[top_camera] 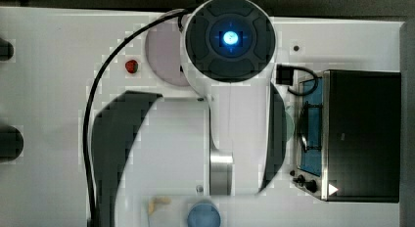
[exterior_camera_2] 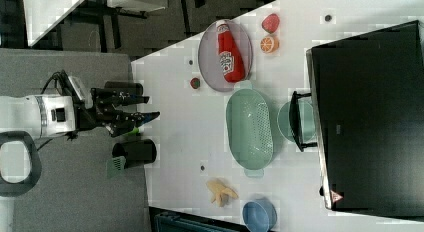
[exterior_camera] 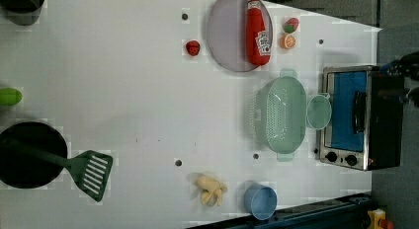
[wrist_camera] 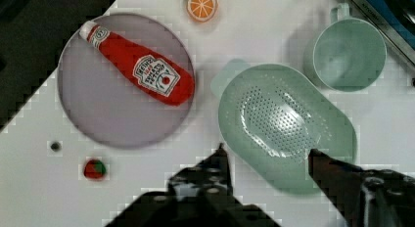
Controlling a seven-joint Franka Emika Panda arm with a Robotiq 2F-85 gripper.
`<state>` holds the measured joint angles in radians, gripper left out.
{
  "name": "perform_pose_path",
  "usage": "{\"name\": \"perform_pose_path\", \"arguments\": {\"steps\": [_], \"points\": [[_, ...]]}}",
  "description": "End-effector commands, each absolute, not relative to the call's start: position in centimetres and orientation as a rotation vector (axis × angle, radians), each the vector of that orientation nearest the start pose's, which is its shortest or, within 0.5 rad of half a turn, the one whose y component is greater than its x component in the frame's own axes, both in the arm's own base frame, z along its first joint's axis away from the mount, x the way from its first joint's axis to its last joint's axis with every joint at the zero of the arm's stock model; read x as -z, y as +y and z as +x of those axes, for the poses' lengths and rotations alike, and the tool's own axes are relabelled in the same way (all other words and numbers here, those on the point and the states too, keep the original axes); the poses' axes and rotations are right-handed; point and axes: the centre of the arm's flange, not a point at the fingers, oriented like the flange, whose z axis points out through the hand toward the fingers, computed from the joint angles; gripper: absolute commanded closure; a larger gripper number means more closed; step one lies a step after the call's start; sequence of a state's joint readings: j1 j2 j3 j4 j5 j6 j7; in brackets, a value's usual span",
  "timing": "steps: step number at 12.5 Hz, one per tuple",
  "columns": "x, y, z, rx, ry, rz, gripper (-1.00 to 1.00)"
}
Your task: Drag strainer right to left.
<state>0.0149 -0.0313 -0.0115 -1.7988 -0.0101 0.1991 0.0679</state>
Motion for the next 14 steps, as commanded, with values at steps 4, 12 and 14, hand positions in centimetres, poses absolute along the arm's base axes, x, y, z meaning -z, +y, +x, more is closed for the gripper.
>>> {"name": "perform_pose_path", "arguments": {"steps": [4, 12, 14], "points": [[-61.3, -2.8, 41.6, -0.051, 1.483, -2.773, -1.00], [-40.3, -2.5, 46.9, -0.068, 1.619, -2.716, -1.00], [-34.2, -2.2, 47.1, -0.045, 1.759, -2.627, -1.00]]}}
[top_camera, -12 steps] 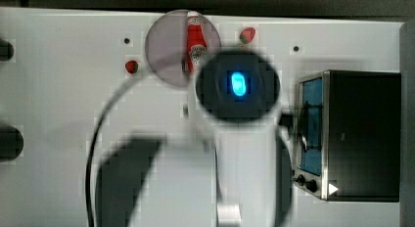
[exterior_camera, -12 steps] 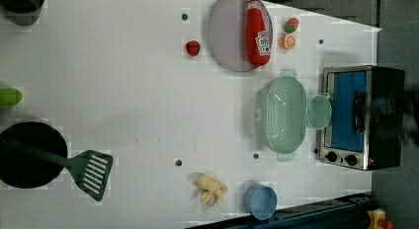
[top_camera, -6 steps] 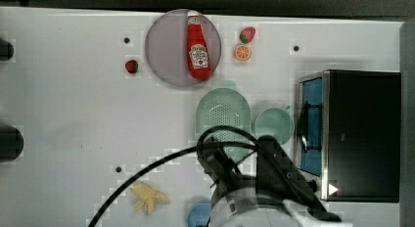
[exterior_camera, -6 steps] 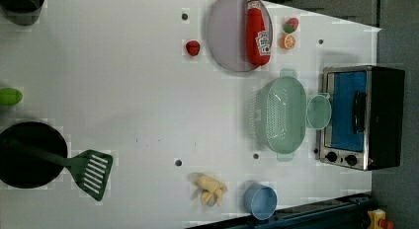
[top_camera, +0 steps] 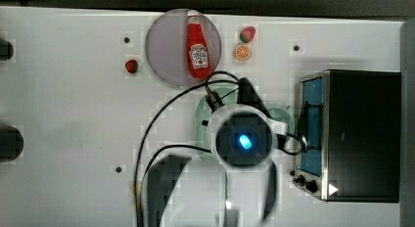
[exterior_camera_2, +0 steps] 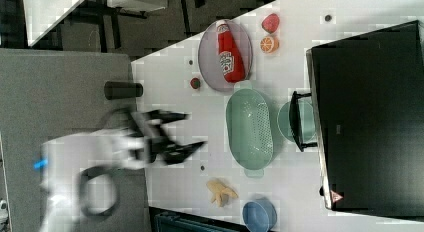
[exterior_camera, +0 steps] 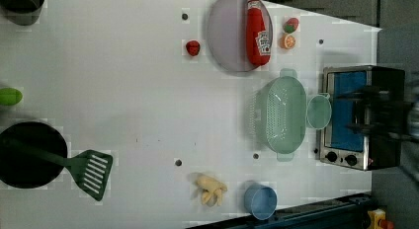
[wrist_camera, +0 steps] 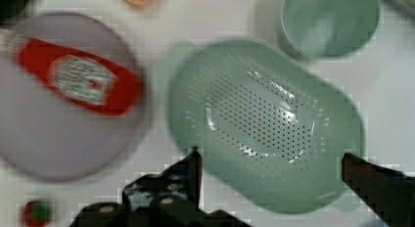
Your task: Drag strainer right to left.
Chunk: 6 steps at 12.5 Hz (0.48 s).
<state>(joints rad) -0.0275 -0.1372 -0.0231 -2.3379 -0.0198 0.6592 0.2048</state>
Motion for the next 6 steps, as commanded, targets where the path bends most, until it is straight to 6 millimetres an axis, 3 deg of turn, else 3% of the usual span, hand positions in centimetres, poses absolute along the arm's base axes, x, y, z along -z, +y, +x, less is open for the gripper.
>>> {"name": "perform_pose_path", "arguments": {"steps": [1, 6], "points": [[-31.4, -2.0, 47.2, -0.028, 1.834, -2.571, -1.00], [-20.3, 0.3, 47.5, -0.018, 2.189, -2.277, -1.00]]}}
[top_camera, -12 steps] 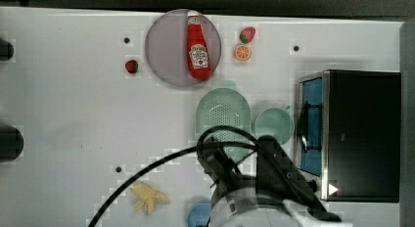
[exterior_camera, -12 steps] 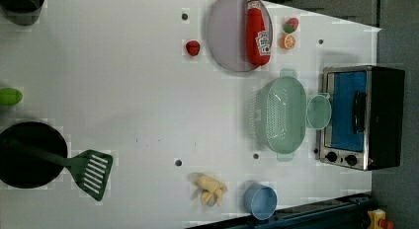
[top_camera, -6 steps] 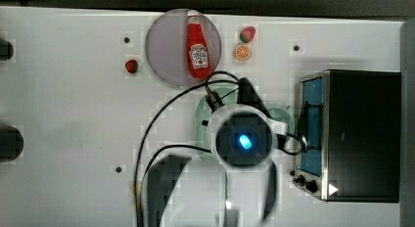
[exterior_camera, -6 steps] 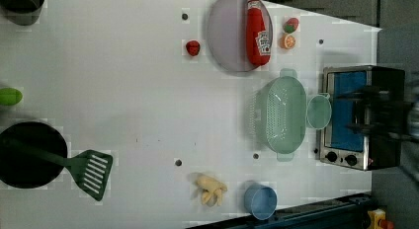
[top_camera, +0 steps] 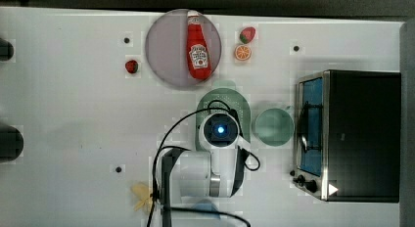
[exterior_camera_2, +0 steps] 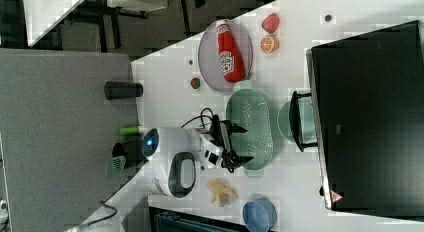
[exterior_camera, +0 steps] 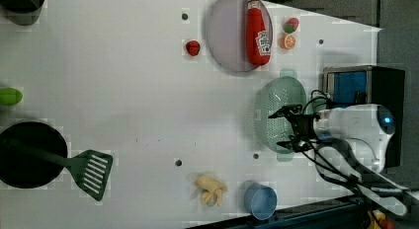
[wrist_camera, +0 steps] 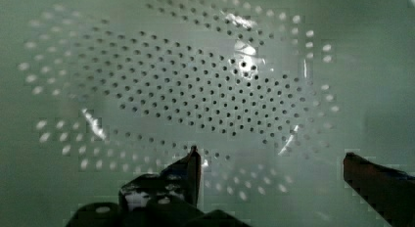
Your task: Drag strainer right to left.
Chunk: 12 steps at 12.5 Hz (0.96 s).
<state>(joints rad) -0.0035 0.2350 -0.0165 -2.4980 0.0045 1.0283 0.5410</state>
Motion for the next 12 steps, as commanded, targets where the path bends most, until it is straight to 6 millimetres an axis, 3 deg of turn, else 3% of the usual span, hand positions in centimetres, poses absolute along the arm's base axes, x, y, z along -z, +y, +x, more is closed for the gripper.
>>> {"name": "perform_pose_path", "arguments": {"steps": [1, 6, 12], "points": [[-18.7, 1.2, 47.5, -0.005, 2.216, -2.235, -1.00], [-13.8, 3.6, 47.1, 0.012, 2.156, -2.263, -1.00], [-13.4, 6.6, 46.9, -0.014, 2.094, -2.344, -1.00]]}}
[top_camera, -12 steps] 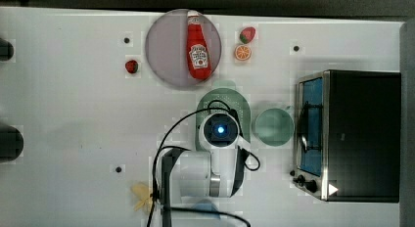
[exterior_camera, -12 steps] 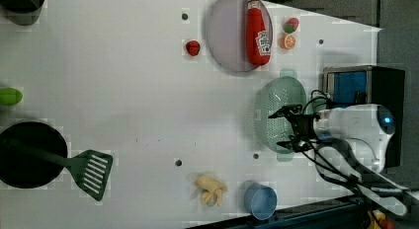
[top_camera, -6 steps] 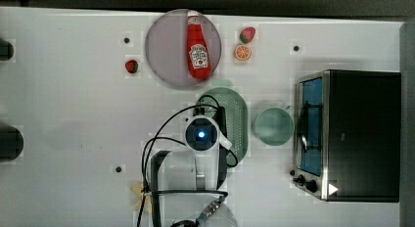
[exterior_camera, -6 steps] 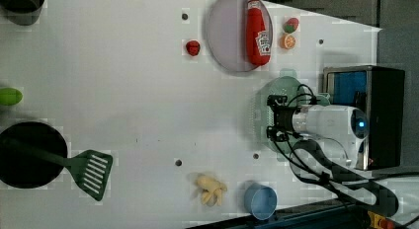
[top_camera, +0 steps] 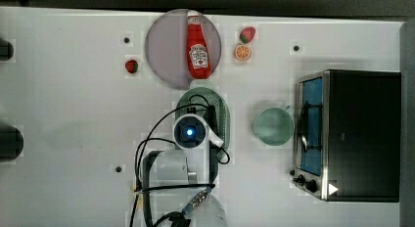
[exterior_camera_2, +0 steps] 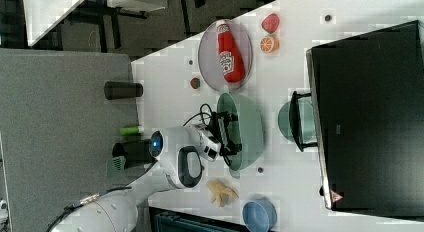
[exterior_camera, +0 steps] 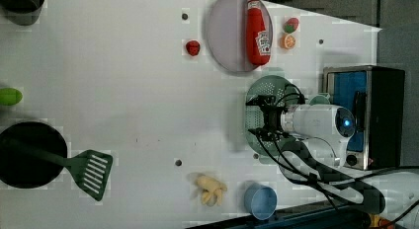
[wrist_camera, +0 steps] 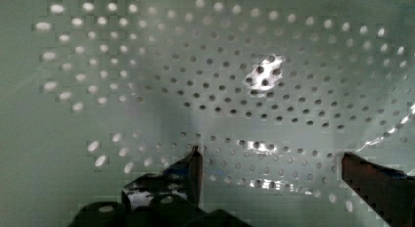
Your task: Drag strainer right to left.
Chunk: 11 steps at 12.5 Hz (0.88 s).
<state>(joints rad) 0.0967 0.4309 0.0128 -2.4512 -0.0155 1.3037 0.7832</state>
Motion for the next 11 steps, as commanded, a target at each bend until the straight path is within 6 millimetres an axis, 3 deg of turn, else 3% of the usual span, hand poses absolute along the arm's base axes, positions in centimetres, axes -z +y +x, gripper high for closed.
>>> {"name": "perform_pose_path", "arguments": {"steps": [1, 7, 11], "points": [[-13.5, 7.3, 47.0, -0.020, 2.084, -2.359, -1.00], [-14.6, 10.2, 47.5, -0.062, 2.051, -2.433, -1.00], [-14.9, 12.7, 47.2, -0.063, 2.119, -2.385, -1.00]]}}
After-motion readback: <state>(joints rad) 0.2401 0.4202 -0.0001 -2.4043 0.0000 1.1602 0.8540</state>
